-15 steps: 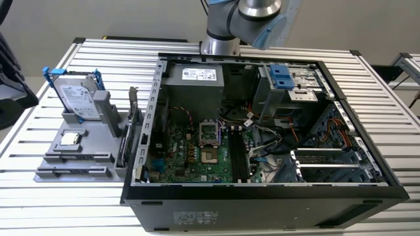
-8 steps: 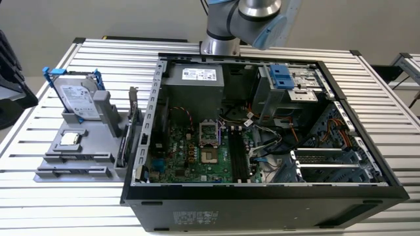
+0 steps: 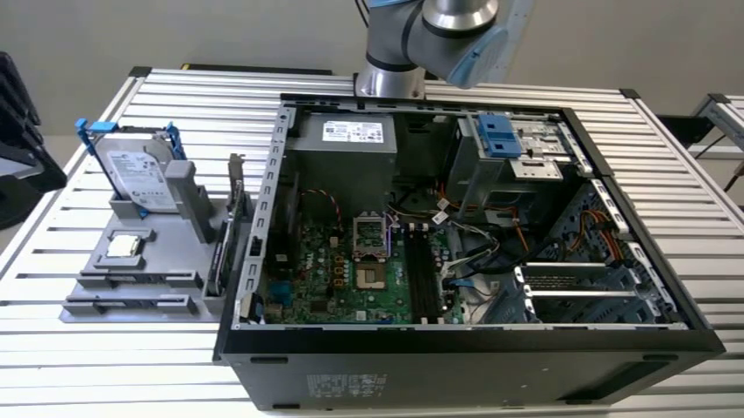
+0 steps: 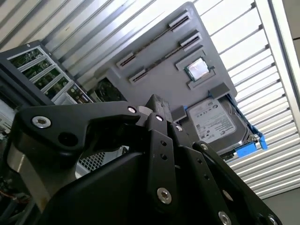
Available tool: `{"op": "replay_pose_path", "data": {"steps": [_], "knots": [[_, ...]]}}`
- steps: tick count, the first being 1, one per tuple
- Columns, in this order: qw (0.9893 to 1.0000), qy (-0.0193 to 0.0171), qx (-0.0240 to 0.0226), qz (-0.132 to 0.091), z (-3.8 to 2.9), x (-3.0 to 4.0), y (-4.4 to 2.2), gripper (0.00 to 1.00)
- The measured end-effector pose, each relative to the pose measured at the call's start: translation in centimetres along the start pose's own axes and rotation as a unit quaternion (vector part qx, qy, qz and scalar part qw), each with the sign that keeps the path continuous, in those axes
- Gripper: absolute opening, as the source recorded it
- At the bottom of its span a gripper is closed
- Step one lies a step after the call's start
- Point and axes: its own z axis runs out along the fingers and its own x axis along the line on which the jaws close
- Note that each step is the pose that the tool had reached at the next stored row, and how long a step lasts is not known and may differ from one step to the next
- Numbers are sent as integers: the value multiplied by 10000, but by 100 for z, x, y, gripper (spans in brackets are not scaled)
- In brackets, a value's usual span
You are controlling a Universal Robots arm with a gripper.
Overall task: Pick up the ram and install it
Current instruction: 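Pick up the ram and move it above insertion slot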
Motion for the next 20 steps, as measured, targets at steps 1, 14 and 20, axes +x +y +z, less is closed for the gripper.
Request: {"op": "replay_pose_path", "data": {"steps": [1, 14, 20], "knots": [[10000, -2, 1, 39, 0, 0, -1, 0], [9984, -27, 9, 558, -1, 4, -9, 0], [9968, -38, 13, 798, -1, 6, -14, 0]]}}
